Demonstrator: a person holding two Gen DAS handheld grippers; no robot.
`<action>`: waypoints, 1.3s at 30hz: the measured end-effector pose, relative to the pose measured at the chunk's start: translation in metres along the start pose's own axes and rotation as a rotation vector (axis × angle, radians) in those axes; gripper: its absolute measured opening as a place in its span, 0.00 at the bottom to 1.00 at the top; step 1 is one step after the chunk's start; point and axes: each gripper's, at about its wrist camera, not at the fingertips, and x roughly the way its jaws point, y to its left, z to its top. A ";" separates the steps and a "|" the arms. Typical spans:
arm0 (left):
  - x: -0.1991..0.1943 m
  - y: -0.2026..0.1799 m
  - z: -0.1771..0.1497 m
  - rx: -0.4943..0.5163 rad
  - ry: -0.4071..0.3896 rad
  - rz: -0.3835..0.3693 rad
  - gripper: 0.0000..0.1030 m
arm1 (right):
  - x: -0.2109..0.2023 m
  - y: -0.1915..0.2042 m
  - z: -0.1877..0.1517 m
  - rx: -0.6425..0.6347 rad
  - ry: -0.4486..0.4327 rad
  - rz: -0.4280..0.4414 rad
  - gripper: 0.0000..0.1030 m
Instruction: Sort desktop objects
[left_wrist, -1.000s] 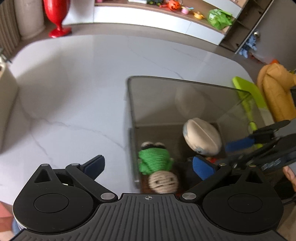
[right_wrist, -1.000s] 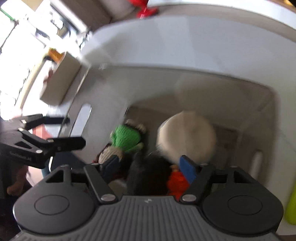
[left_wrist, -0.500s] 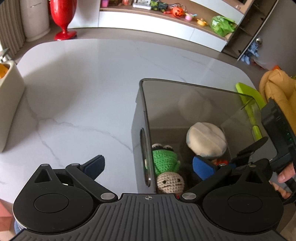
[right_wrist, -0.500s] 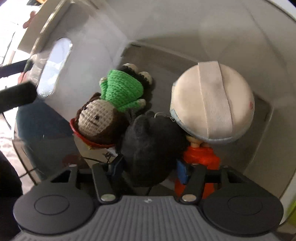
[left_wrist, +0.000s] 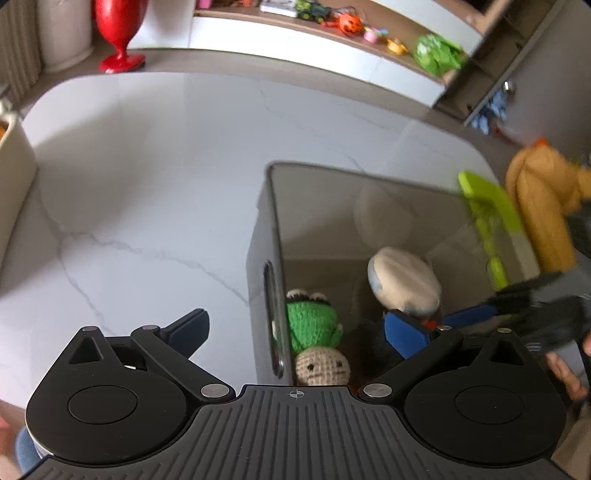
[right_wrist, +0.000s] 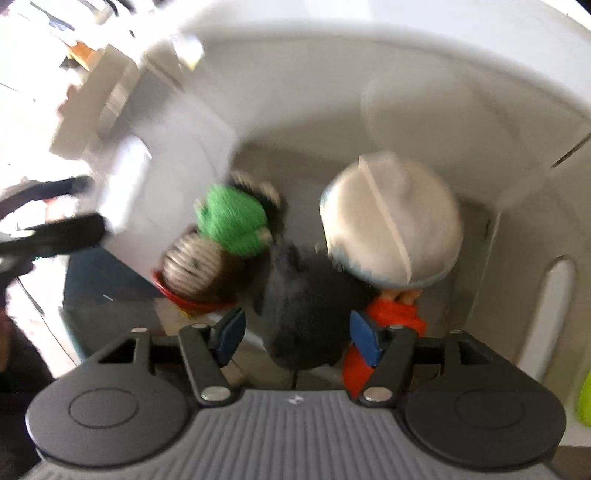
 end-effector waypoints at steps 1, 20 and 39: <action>0.000 0.007 0.003 -0.041 0.002 -0.033 1.00 | -0.016 -0.003 -0.004 0.010 -0.071 0.019 0.69; 0.034 0.030 0.019 -0.220 -0.009 -0.224 0.58 | -0.045 -0.095 -0.069 0.278 -0.451 -0.094 0.19; 0.022 0.021 0.040 -0.137 -0.125 0.015 0.78 | -0.028 -0.073 -0.054 0.218 -0.501 -0.153 0.27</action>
